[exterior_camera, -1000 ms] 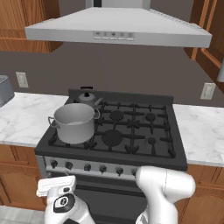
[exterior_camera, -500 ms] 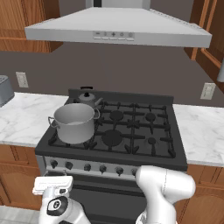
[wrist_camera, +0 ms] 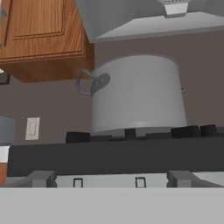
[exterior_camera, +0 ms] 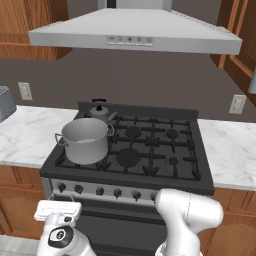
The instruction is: Pick the kettle from the cabinet and place it on a stove burner. Then pick the pot from the counter and place it on another stove burner. Finally, turn both burners on.
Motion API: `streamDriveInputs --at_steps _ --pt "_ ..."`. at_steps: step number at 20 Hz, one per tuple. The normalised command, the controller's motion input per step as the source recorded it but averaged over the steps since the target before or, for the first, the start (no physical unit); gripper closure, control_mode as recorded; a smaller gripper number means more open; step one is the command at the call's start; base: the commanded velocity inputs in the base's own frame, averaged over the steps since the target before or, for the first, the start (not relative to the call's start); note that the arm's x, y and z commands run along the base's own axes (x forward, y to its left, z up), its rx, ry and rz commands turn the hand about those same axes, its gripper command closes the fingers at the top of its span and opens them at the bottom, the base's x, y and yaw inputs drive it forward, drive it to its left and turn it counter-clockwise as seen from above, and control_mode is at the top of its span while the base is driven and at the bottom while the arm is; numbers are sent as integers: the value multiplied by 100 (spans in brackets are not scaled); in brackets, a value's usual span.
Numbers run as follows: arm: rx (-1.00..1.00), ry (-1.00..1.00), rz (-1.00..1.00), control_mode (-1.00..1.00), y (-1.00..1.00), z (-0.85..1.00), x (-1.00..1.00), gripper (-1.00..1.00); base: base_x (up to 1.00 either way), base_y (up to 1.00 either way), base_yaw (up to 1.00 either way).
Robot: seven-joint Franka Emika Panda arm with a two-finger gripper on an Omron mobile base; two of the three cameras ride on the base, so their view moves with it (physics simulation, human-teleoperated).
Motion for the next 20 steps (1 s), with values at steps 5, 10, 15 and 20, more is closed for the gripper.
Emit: streamDriveInputs --at_steps 5,10,15,20 --pt "5 0 0 -100 0 0 9 -100 0 0 0" --pt "5 0 0 -100 0 -5 7 -100 0 0 0" --pt "4 0 0 -100 0 -7 13 -100 0 0 0" --pt "2 0 0 -100 0 -12 18 -100 0 0 0"
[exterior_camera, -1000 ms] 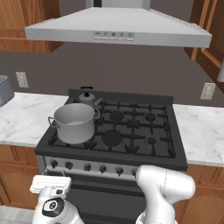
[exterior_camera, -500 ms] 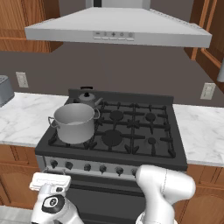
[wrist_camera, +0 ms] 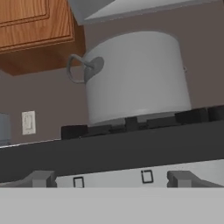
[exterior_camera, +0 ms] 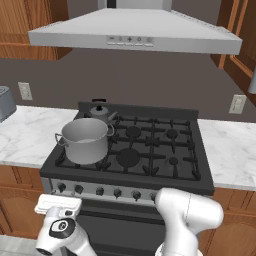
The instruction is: Pick the kettle from the cabinet and place it on a stove burner. Then pick the pot from the counter and place it on another stove burner. Finally, turn both burners on.
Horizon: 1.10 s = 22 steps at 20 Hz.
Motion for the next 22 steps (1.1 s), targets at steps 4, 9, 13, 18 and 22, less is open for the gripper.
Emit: streamDriveInputs --at_steps 4,9,13,18,22 --pt "0 0 0 -100 0 -11 22 -100 0 0 0" --pt "0 0 0 -100 0 -18 13 -100 0 0 0" --pt "0 0 0 -100 4 -20 4 -100 0 0 0" --pt "0 0 0 -100 13 -16 0 -100 0 0 0" --pt "0 0 0 -100 10 -4 2 -100 0 0 0"
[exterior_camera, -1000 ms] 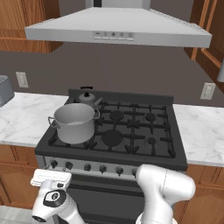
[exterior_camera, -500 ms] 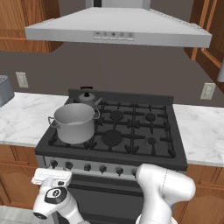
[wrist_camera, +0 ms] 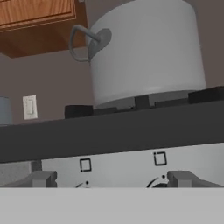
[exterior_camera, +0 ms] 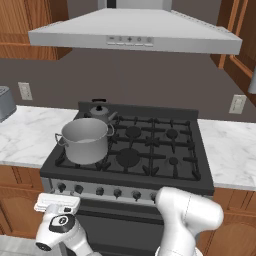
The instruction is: Pick the kettle from the cabinet and place it on a stove burner. Then pick the pot from the counter and place it on another stove burner. Finally, turn both burners on.
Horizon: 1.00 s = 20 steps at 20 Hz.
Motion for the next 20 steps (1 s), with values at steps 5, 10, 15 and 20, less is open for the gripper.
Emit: streamDriveInputs --at_steps 5,10,15,20 --pt "0 0 0 -100 1 0 11 -100 0 0 0" --pt "0 0 0 -100 0 -2 9 -100 0 0 0" --pt "0 0 0 -100 0 -10 1 -100 0 0 0" --pt "0 0 0 -100 0 -11 1 -100 0 0 0"
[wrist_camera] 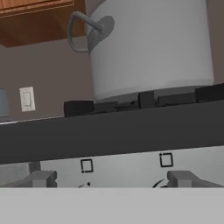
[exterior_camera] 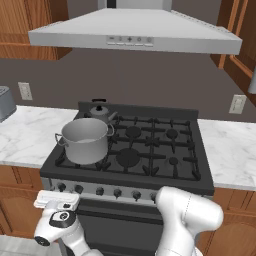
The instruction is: Pick the kettle from the cabinet and place it on a stove burner. Then pick the pot from the counter and place it on another stove burner. Finally, turn both burners on.
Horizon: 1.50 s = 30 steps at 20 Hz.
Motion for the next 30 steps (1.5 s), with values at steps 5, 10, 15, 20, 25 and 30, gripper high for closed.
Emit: streamDriveInputs --at_steps 5,10,15,20,25,30 --pt "1 0 0 -100 0 -10 2 -100 0 0 0" --pt "0 0 0 -100 0 -15 5 -100 0 0 0" --pt "0 0 0 -100 0 -15 8 -100 0 0 0" --pt "1 -1 0 -100 5 -9 11 -100 0 0 0" --pt "0 0 0 -100 7 -12 11 -100 0 0 0" --pt "0 0 0 -100 8 -19 7 -100 0 0 0"
